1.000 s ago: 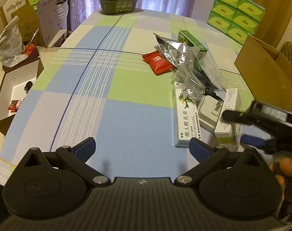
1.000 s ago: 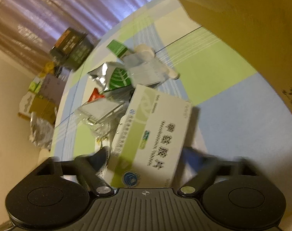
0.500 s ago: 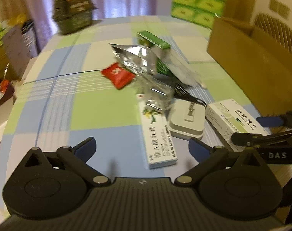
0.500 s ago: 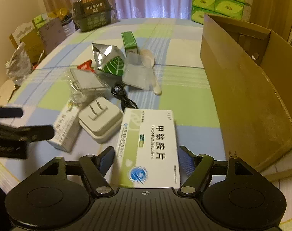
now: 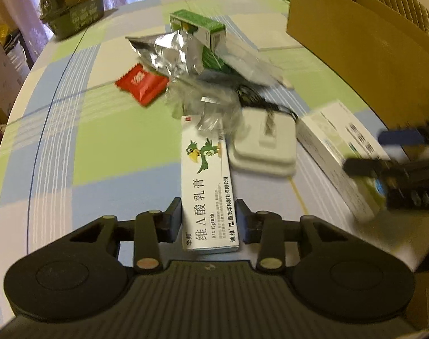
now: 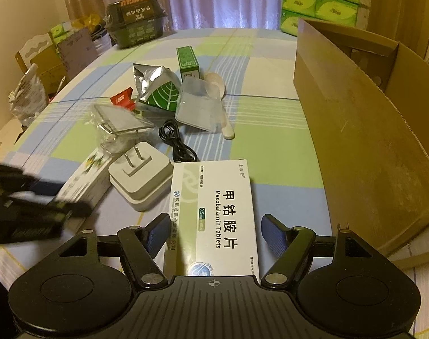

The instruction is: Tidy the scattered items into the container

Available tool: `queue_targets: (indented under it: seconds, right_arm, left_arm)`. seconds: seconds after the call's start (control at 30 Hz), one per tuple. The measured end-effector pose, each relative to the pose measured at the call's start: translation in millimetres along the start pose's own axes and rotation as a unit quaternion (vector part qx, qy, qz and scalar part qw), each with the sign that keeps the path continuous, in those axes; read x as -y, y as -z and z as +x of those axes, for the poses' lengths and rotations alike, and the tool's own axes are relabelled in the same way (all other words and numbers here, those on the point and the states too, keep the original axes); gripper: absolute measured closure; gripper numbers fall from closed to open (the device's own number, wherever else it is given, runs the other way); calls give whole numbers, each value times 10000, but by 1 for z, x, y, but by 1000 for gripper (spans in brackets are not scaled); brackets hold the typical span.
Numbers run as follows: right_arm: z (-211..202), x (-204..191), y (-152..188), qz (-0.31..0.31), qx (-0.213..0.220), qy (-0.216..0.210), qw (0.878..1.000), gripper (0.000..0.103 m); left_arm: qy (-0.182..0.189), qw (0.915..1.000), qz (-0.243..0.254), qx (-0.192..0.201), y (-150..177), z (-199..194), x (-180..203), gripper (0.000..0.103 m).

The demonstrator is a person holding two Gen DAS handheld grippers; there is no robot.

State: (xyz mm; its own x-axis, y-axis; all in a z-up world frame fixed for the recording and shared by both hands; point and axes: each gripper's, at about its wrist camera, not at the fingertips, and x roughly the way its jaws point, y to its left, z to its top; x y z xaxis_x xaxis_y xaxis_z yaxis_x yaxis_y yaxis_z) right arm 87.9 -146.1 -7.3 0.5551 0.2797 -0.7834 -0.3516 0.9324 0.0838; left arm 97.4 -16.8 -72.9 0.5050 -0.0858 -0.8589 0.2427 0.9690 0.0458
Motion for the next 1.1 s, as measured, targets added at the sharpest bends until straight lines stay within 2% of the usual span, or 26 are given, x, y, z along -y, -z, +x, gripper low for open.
queue_targets:
  seconds: [0.03, 0.1, 0.13, 0.2, 0.5, 0.53, 0.57, 0.6, 0.67, 0.83, 1.1]
  right_arm:
    - [0, 0, 1, -15, 5, -3, 10000, 26]
    - [0, -2, 3, -78, -3, 3, 10000, 10]
    - [0, -3, 4, -112, 14, 5, 9999, 0]
    - [1, -5, 7, -159, 32, -22, 9999, 0]
    - [12, -7, 8, -199, -17, 56, 9998, 0]
    - [13, -7, 8, -193, -19, 63, 9998, 1]
    - [13, -7, 7, -192, -25, 73, 9998, 11]
    - [15, -7, 7, -205, -55, 75, 9997, 19]
    - [17, -7, 7, -219, -135, 96, 9996, 30]
    - [12, -7, 10, -268, -96, 182, 9994, 31]
    - [-28, -8, 13, -261, 315, 257, 9988, 31]
  left_arm:
    - [3, 10000, 38, -60, 6, -5, 2, 69]
    - [33, 9999, 70, -106, 15, -14, 6, 69]
    - [50, 9999, 57, -93, 18, -17, 6, 61]
    - [11, 10000, 42, -23, 18, -19, 7, 51]
    - [-111, 9998, 82, 152, -2, 1, 6, 54]
    - [-107, 9998, 78, 130, -3, 4, 6, 56]
    - [-108, 9999, 73, 102, -3, 6, 6, 60]
    - [-105, 9999, 75, 73, -3, 8, 6, 69]
    - [-130, 9999, 77, 38, -1, 7, 6, 69]
    - [-117, 9999, 44, -4, 11, -7, 6, 70]
    - [27, 9998, -88, 183, 16, -39, 12, 70]
